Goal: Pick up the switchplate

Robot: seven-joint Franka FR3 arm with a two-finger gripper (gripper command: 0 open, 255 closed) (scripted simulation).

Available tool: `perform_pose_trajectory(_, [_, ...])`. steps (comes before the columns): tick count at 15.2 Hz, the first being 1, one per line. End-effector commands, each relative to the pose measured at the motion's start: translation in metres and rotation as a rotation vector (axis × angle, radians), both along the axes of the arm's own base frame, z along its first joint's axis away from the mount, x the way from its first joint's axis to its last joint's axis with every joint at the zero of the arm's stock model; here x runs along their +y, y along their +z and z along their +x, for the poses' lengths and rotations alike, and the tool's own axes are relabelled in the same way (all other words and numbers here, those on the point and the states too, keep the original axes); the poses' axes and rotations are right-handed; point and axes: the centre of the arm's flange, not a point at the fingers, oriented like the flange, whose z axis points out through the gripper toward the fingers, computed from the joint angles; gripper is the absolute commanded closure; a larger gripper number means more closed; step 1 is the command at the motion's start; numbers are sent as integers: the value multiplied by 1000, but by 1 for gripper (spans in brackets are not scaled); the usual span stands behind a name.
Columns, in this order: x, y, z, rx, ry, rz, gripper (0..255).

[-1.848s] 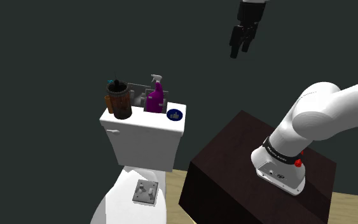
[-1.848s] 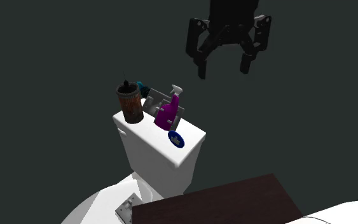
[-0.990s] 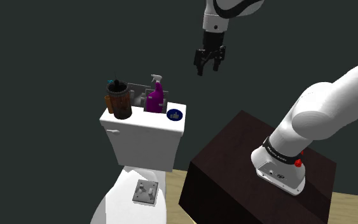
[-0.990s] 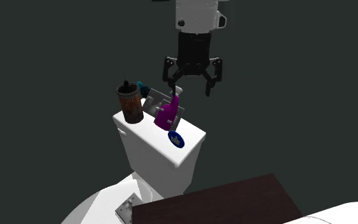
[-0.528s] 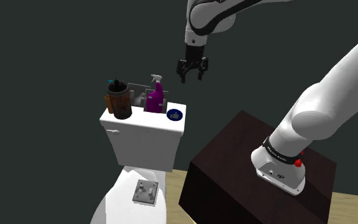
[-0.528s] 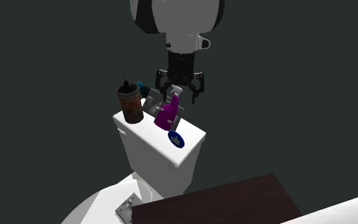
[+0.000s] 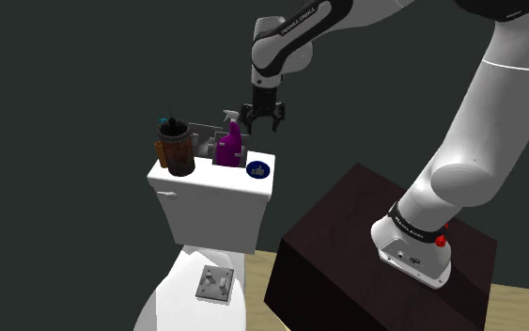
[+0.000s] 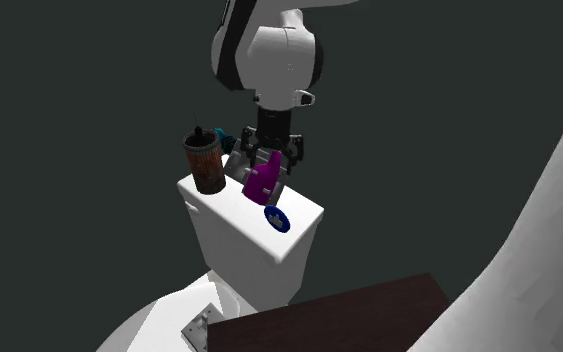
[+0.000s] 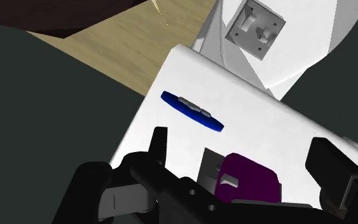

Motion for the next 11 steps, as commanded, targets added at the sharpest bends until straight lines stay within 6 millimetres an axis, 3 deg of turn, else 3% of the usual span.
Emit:
perform_pose_trajectory(1, [-1, -20, 18, 6, -39, 4, 0])
perform_pose_trajectory(11, [-10, -122, 103, 35, -228, 27, 0])
